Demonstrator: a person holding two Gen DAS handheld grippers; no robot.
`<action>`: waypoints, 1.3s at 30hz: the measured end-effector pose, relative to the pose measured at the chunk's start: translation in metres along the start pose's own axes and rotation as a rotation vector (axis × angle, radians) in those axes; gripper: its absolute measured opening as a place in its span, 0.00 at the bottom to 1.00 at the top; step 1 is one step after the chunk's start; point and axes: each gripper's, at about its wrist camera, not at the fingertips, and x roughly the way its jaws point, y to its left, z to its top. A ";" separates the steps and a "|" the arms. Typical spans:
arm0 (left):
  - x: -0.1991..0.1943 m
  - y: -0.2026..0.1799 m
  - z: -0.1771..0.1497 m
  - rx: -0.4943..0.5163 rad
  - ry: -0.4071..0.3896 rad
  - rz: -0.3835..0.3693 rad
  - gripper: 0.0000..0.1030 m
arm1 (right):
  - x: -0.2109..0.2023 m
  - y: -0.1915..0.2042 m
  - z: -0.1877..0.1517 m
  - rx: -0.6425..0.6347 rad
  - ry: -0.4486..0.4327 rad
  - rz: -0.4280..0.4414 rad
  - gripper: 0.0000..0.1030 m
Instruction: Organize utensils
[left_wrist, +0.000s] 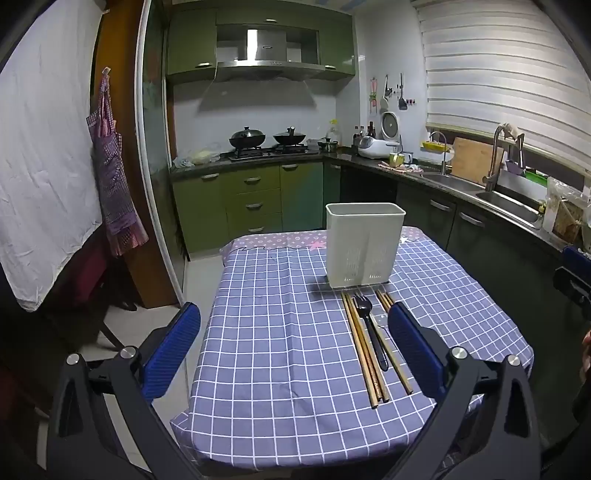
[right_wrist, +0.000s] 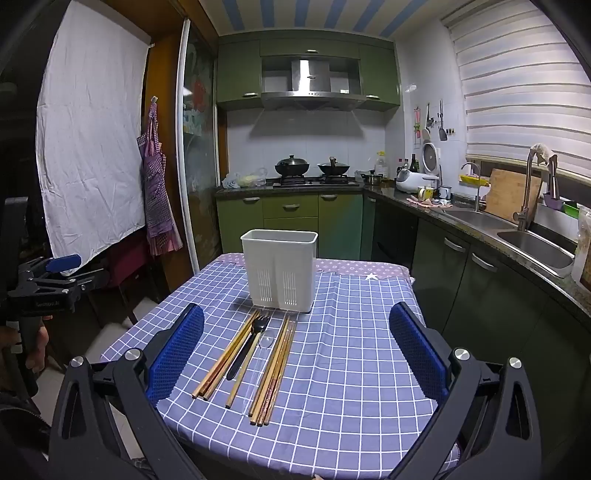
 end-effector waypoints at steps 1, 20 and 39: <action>0.000 0.001 0.000 -0.003 -0.001 -0.006 0.94 | 0.000 0.000 0.000 -0.002 0.003 0.000 0.96; -0.001 -0.006 -0.001 0.031 0.007 0.006 0.94 | 0.001 0.001 0.000 -0.001 -0.002 -0.004 0.96; 0.002 -0.008 -0.005 0.035 0.014 0.000 0.94 | 0.004 -0.001 0.001 0.002 -0.002 -0.006 0.96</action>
